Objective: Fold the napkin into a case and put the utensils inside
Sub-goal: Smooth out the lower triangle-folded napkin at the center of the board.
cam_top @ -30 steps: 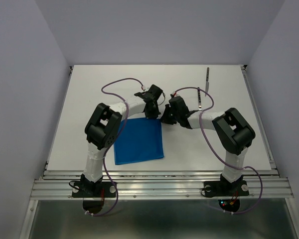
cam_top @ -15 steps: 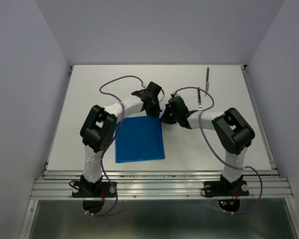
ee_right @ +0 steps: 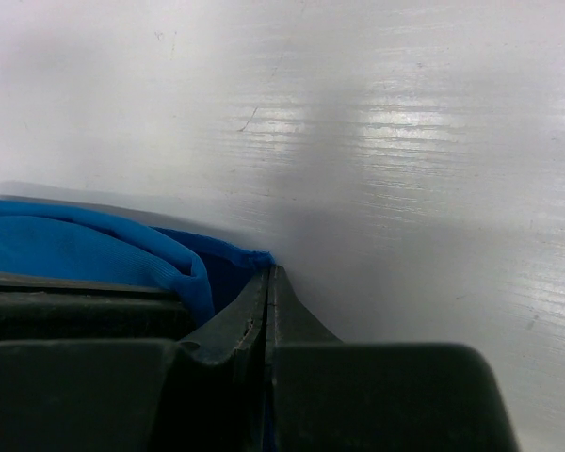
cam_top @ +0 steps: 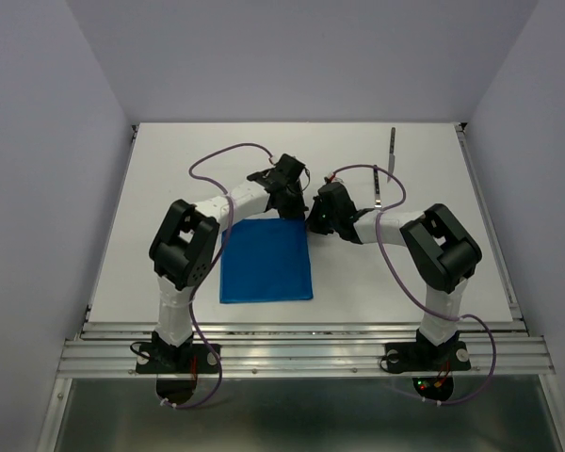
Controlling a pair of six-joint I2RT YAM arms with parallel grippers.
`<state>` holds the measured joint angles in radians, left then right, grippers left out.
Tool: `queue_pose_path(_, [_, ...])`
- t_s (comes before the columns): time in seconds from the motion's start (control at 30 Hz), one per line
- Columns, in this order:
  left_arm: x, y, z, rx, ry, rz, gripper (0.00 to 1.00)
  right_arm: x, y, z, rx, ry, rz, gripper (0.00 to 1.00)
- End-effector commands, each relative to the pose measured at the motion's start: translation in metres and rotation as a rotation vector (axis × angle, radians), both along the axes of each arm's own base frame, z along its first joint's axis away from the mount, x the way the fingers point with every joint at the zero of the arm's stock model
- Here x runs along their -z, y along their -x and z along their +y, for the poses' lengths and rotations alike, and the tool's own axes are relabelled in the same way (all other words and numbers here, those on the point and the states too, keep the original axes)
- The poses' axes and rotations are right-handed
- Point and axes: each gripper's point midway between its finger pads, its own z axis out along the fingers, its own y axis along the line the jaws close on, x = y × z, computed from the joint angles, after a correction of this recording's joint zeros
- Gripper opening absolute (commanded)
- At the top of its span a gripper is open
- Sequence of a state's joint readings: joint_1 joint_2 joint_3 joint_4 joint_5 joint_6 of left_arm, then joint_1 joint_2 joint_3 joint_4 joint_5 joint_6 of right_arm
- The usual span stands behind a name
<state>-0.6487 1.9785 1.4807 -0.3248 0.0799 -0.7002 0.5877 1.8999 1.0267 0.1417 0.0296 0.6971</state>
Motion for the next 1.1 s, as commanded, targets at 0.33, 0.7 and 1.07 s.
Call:
queue_pose_path(0.33, [0.012, -0.001, -0.009, 0.031, 0.004, 0.011, 0.00, -0.015, 0.008, -0.056, 0.168, 0.127, -0.035, 0.21])
queue_pose_path(0.7, [0.004, -0.003, -0.018, 0.057, 0.032, -0.007, 0.00, -0.018, 0.020, -0.056, 0.110, 0.119, -0.014, 0.23])
queue_pose_path(1.07, [0.007, 0.002, -0.020, 0.069, 0.042, 0.012, 0.00, -0.005, 0.021, -0.011, -0.083, 0.004, 0.037, 0.06])
